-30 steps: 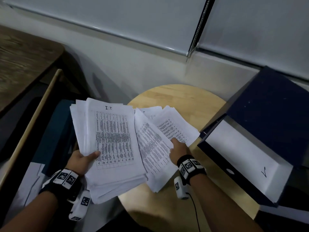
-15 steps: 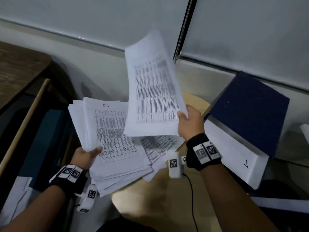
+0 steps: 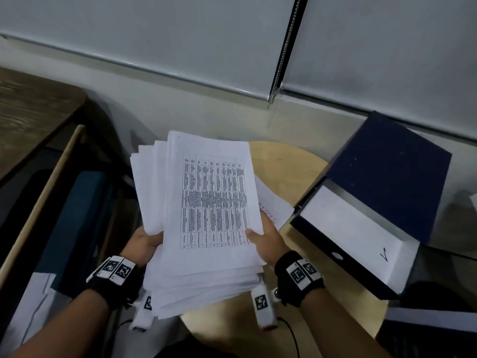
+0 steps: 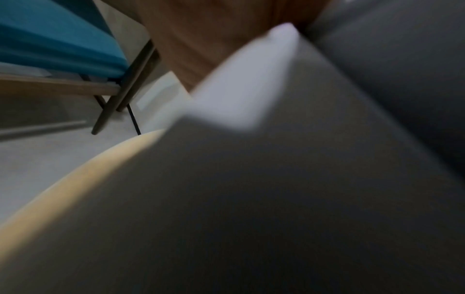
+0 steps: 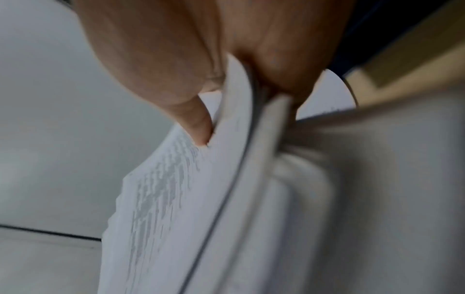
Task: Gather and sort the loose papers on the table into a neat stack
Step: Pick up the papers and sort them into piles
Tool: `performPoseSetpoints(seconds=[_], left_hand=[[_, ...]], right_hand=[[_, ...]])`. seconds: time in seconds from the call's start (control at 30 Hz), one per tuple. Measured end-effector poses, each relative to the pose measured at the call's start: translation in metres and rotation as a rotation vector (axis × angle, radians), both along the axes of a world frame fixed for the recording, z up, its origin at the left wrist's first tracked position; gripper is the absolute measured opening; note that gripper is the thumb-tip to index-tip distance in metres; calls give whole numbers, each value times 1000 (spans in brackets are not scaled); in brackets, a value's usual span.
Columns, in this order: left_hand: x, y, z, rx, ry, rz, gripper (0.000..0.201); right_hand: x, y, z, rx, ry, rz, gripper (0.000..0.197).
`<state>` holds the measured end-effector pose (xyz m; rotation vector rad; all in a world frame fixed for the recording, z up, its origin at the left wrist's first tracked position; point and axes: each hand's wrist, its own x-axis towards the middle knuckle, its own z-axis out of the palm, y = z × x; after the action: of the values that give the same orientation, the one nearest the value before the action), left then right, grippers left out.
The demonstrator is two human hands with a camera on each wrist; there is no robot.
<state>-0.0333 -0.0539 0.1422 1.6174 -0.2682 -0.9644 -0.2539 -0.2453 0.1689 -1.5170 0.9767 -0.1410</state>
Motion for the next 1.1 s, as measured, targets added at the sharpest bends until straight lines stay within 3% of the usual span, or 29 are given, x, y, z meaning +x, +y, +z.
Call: performPoseSetpoints(seconds=[0.07,0.17,0.2,0.27,0.3,0.4,0.5,0.6,0.73,0.83,0.93,1.1], left_hand=[[-2,3,1,-4,-34,-33,19],[-4,2,6,20,-37,-77,40],[-5,2,9,42,-101,-77,38],[-7,-3,12,-34,-166,97,22],[-5,-6,11,-85,-145,99,24],[-9,-10,10,-11,-39,-78,70],[3,-7,-4,153,-93,-166,59],[-2,-9,-4,248,-190,-153,36],[-11,-8,-11,267,-214,12,28],[-9,-6,-14,289,-178,89,15],[-5,-4,-8,291,-190,115,19],[-1,1,-5,280,-153,123,20]], right_hand=[[-3,1,-8,46,4,-12,56],[-4,1,-17,58,11,-2,42],[-4,1,-19,30,9,-2,40],[-3,1,-23,-34,9,-4,41],[-2,2,-23,-64,9,-14,41],[0,4,-29,-91,10,-44,44],[3,7,-36,-80,43,-17,52],[9,8,-46,-69,94,61,41],[18,2,-61,-38,131,-28,34],[19,-11,-75,-49,299,-132,43],[14,-18,-97,-112,549,-108,58],[10,-27,-114,123,691,-346,78]])
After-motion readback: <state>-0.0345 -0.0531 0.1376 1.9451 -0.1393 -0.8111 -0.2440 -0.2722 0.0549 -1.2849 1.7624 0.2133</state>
